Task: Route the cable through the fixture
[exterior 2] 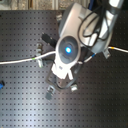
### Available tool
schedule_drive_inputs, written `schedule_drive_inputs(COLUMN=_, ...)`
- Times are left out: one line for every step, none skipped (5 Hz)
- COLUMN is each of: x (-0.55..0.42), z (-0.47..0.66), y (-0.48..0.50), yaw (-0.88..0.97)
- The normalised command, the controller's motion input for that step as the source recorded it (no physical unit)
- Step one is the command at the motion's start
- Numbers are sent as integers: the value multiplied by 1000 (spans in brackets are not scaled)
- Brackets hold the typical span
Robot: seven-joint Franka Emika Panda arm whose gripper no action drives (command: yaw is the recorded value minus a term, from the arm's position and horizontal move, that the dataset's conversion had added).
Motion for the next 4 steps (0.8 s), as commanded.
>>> schedule_drive_inputs(x=-23, z=63, y=15, yaw=0)
schedule_drive_inputs(x=52, z=311, y=162, yaw=0)
schedule_drive_inputs(x=70, z=346, y=120, yaw=34)
schedule_drive_inputs(x=81, z=270, y=141, yaw=43)
